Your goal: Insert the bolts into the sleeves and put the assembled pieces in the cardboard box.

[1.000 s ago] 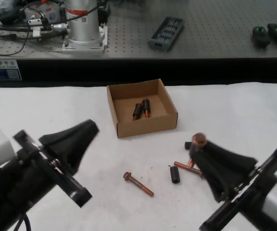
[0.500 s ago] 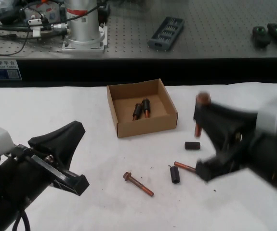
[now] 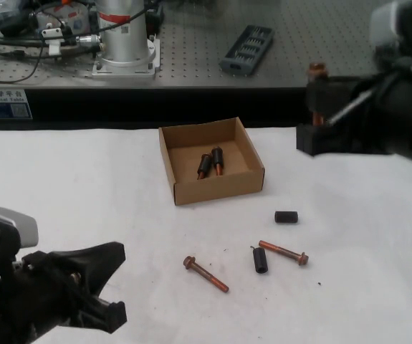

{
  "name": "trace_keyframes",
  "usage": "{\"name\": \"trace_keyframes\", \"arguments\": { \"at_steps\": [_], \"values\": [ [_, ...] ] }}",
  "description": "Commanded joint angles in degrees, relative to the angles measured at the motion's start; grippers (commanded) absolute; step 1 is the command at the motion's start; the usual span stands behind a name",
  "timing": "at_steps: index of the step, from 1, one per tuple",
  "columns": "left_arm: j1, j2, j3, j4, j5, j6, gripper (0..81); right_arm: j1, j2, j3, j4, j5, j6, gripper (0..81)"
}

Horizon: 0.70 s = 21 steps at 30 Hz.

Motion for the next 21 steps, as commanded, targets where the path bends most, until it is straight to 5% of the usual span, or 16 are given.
{"name": "trace_keyframes", "arguments": {
  "at_steps": [1, 13, 21],
  "values": [
    [0.0, -0.2, -0.1, -1.8, -0.6, 0.8, 0.6, -2.6, 4.1, -3.5, 1.4, -2.4, -1.6, 5.6],
    [0.0, -0.2, 0.4, -2.8, -14.9, 0.1, 0.6, -6.1, 20.4, -11.0, 2.7, -5.7, -1.3, 5.6],
    [0.0, -0.2, 0.6, -2.8, -15.3, -0.1, 0.6, -7.6, 31.4, -22.4, 5.0, -7.4, -1.4, 5.6]
  ]
}}
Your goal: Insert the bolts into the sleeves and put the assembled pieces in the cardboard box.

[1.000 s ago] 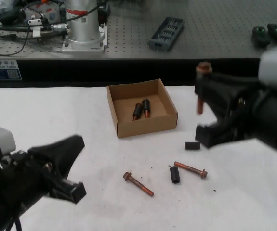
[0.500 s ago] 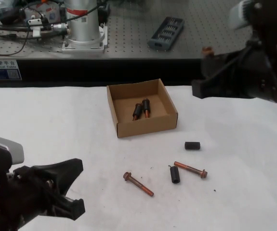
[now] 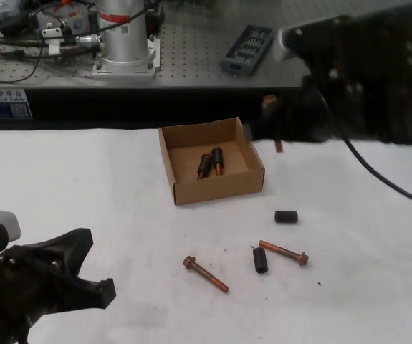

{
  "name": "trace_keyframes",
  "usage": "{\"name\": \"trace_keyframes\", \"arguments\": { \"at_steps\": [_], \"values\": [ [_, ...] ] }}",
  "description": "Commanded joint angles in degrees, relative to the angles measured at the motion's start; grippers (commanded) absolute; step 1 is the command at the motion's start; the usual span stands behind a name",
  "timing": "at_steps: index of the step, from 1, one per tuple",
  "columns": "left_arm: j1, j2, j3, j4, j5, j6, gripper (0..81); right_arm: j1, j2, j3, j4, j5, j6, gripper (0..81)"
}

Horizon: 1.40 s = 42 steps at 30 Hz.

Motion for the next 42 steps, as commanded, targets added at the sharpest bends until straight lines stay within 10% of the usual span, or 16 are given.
{"name": "trace_keyframes", "arguments": {
  "at_steps": [1, 42],
  "values": [
    [0.0, -0.2, -0.2, -1.1, -1.0, 0.0, 0.6, -0.8, 2.3, -4.1, 0.9, -1.9, -0.2, 5.6],
    [0.0, -0.2, 0.0, 0.2, -0.7, 5.9, 0.6, -5.7, 35.0, -31.3, 8.9, -9.6, 4.7, 4.8]
  ]
}}
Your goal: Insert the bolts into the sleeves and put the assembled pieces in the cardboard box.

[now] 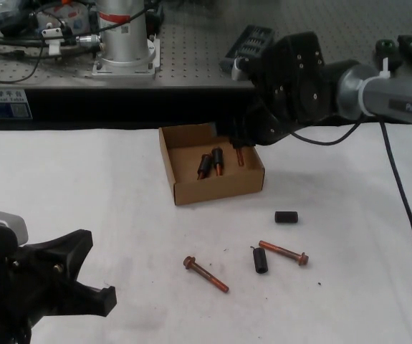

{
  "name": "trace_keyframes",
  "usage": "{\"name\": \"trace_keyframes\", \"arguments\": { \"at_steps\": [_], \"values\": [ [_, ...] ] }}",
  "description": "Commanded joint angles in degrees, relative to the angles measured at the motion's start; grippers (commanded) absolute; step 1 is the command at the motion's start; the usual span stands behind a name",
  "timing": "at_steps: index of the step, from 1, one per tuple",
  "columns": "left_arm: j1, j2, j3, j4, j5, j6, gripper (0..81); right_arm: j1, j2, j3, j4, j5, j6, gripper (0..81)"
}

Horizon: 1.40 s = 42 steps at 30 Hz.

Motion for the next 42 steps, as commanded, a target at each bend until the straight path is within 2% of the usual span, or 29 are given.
{"name": "trace_keyframes", "arguments": {
  "at_steps": [1, 3, 7, 9, 15, 17, 20, 23, 26, 32, 34, 42],
  "values": [
    [0.0, -0.2, -0.1, 0.1, -0.4, 0.7, 0.6, -0.5, 0.5, -1.0, -0.4, -1.0, -0.4, 3.6],
    [0.0, -0.2, -0.1, 0.1, -0.4, 0.7, 0.6, -0.5, 0.5, -1.0, -0.4, -1.0, -0.4, 0.9],
    [0.0, -0.2, -0.1, 0.1, -0.4, 0.7, 0.6, -0.5, 0.5, -1.0, -0.1, -1.0, 0.1, 17.6],
    [0.0, -0.2, -0.1, 0.1, -0.4, 0.7, 0.6, -0.5, 0.5, -1.0, -0.1, -1.0, 0.1, 22.9],
    [0.0, -0.2, -0.1, 0.1, -0.4, 0.7, 0.6, -0.1, 0.5, -1.2, -0.2, -1.0, 1.5, 24.9],
    [0.0, -0.2, -0.1, 0.1, -0.4, 0.7, 0.6, -0.1, 0.5, -1.7, 0.0, -1.4, 2.8, 27.9],
    [0.0, -0.2, -0.1, 0.1, -0.4, 0.7, 0.6, -0.1, -0.2, -2.9, 0.0, -8.0, 4.9, 33.1],
    [0.0, -0.2, -0.1, 0.1, -0.4, 0.7, 0.6, 0.1, -2.1, -4.7, 0.0, -15.1, 5.9, 33.1],
    [0.0, -0.2, -0.1, 0.1, -0.4, 0.7, 0.6, 0.8, -6.2, -5.4, 0.0, -15.4, 4.9, 33.1],
    [0.0, -0.2, -0.1, 0.6, -0.4, 0.7, 0.6, 4.3, -17.3, -5.2, 5.2, -6.7, -8.8, 33.1],
    [0.0, -0.2, -0.1, 0.6, -0.4, 0.9, 0.6, 5.9, -20.8, -4.4, 6.6, -5.7, -12.2, 33.1],
    [0.0, -0.2, -0.1, 0.6, -0.4, 1.2, 0.6, 8.7, -32.2, 4.0, 8.6, -4.6, -11.9, 33.0]
  ]
}}
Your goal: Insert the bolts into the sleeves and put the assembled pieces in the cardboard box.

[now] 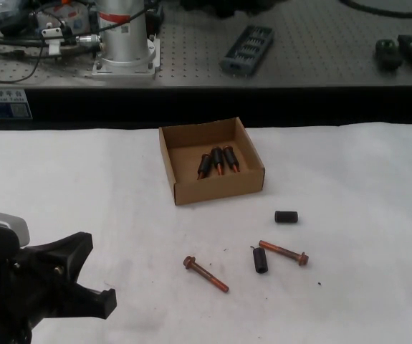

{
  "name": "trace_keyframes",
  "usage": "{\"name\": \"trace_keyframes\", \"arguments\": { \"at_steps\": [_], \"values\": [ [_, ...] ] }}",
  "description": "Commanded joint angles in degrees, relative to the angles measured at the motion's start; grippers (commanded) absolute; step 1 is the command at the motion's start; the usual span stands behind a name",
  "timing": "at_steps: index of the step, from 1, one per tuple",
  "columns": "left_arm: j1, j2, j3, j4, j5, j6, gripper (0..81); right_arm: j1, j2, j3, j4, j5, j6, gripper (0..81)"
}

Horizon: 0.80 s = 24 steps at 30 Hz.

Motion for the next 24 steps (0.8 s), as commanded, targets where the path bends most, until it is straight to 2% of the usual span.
{"name": "trace_keyframes", "arguments": {
  "at_steps": [1, 6, 12, 21, 24],
  "values": [
    [0.0, -0.2, -0.1, -0.3, -0.4, 0.9, 0.6, 0.6, -7.3, 6.9, 2.8, 2.5, -0.4, 32.4],
    [0.0, -0.2, -0.1, -0.3, -0.1, 0.9, 0.6, 1.1, -16.3, 20.3, 2.0, 6.5, -3.2, 25.5],
    [0.0, -0.2, -0.1, -0.4, -0.1, 0.9, 0.6, 0.3, -24.4, 32.6, -1.2, 6.5, -2.6, 24.4],
    [0.0, -0.2, -0.1, -0.4, 0.0, 0.0, 0.6, -1.1, -24.5, 42.7, 1.6, 6.7, -6.4, 24.4],
    [0.0, -0.2, -0.1, -0.4, 0.0, 0.0, 0.6, -1.1, -24.4, 45.7, 1.6, 9.1, -8.4, 24.4]
  ]
}}
